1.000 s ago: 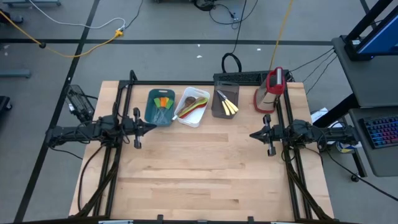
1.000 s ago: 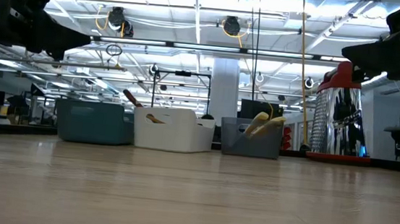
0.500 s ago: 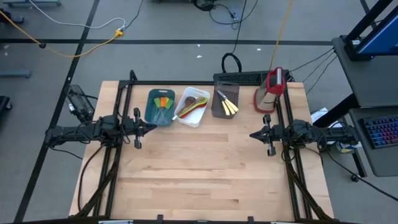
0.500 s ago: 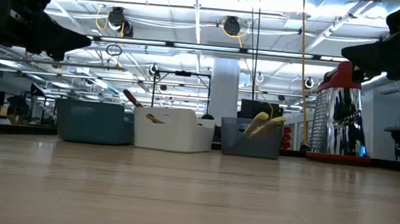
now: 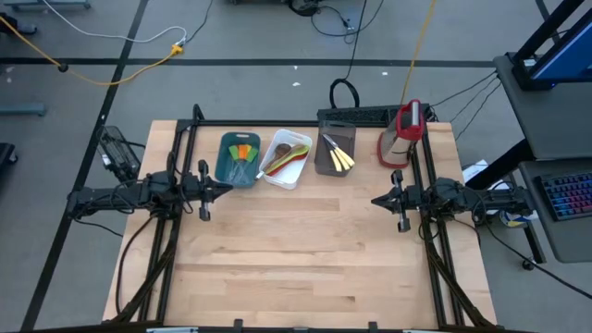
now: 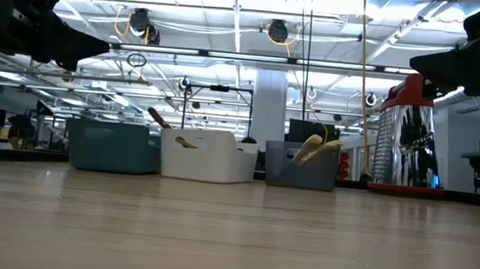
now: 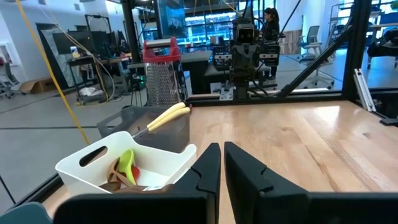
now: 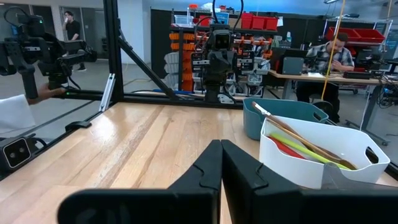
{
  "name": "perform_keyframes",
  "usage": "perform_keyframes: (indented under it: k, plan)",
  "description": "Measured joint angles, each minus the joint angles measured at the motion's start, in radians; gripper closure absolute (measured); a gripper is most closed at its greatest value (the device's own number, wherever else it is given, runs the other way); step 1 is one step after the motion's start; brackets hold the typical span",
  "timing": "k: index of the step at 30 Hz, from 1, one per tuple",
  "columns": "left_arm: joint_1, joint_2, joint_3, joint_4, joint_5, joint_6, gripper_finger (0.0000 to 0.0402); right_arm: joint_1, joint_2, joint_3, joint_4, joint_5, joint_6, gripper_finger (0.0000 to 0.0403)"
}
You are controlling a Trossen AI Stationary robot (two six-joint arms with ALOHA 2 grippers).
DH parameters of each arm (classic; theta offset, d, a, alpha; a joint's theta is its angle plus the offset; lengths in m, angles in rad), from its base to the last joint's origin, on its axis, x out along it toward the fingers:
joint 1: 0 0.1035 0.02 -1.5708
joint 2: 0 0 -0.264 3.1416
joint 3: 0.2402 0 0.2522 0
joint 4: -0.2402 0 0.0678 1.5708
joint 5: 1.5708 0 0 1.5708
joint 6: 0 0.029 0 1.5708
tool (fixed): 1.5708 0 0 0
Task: Pick & Place Kitchen Items
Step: Return to Home Position
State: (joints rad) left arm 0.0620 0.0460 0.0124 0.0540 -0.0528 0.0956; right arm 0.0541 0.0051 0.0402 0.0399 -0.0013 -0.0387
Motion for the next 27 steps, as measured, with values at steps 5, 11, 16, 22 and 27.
perform_keyframes:
  k: [5, 11, 16, 22, 27]
  plan:
    - [0.000, 0.000, 0.000, 0.000, 0.000, 0.000, 0.0379, 0.000, 0.000, 0.000, 0.000, 0.000, 0.000, 0.0403]
    - [0.000, 0.000, 0.000, 0.001, 0.000, 0.000, 0.0396, 0.000, 0.000, 0.000, 0.000, 0.000, 0.000, 0.0403]
    - [0.000, 0.000, 0.000, 0.001, 0.000, 0.000, 0.0395, 0.000, 0.000, 0.000, 0.000, 0.000, 0.000, 0.0403]
    - [0.000, 0.000, 0.000, 0.001, 0.000, 0.000, 0.0375, 0.000, 0.000, 0.000, 0.000, 0.000, 0.000, 0.0403]
    - [0.000, 0.000, 0.000, 0.002, 0.000, 0.000, 0.0379, 0.000, 0.000, 0.000, 0.000, 0.000, 0.000, 0.0403]
